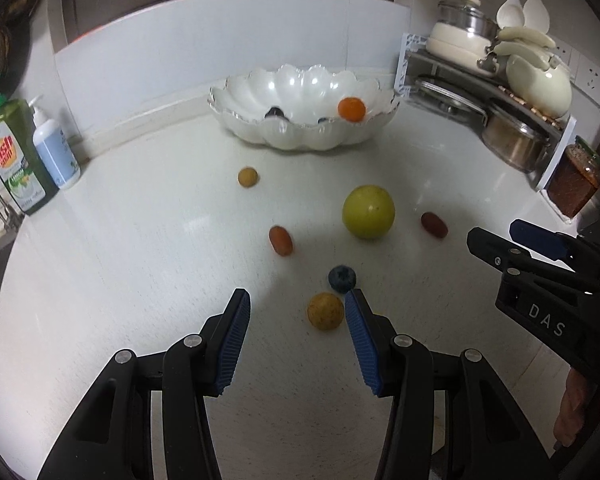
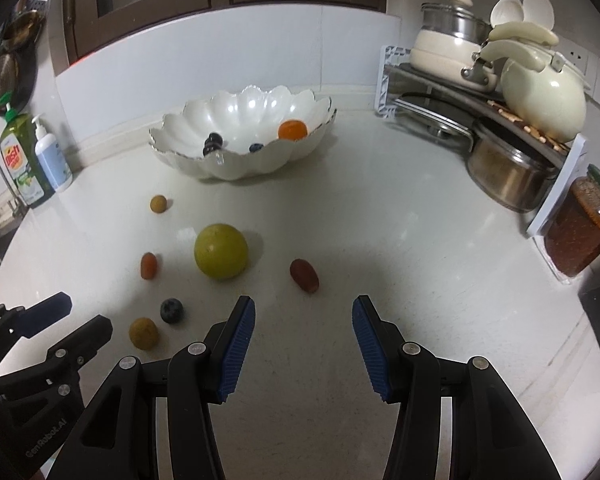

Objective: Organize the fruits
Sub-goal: 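Close the left tool on the yellow fruit while the right grasps a red date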

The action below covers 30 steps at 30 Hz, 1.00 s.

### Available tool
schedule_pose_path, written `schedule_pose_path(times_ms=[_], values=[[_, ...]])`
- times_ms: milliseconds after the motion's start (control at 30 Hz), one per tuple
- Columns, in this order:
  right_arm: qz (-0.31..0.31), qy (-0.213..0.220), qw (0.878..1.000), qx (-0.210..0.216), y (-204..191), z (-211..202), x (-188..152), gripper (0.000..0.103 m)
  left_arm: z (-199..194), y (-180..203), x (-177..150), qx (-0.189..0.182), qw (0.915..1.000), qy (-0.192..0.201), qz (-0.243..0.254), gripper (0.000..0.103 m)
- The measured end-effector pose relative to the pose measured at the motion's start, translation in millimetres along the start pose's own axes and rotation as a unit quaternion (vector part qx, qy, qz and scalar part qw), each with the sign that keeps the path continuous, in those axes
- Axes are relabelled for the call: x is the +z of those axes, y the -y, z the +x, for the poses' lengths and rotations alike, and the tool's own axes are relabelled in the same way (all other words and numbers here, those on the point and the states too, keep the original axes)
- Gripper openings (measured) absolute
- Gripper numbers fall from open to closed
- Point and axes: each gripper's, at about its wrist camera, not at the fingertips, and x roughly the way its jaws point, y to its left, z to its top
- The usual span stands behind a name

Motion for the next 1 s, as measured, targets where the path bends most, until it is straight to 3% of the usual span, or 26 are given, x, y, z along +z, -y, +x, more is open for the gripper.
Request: schedule_pose_path(times_ms=[400, 1000], values=[[-0.014, -0.029, 0.999, 0.018, 6, 33, 2, 0.052, 30, 11, -6, 0.001, 0.9995, -0.028, -0.018, 0.049], [-0.045, -0.030, 0.998, 0.026, 14, 66, 14, 0.052, 50, 18, -7, 0.025, 0.9981, -0.037, -0.043, 0.041]])
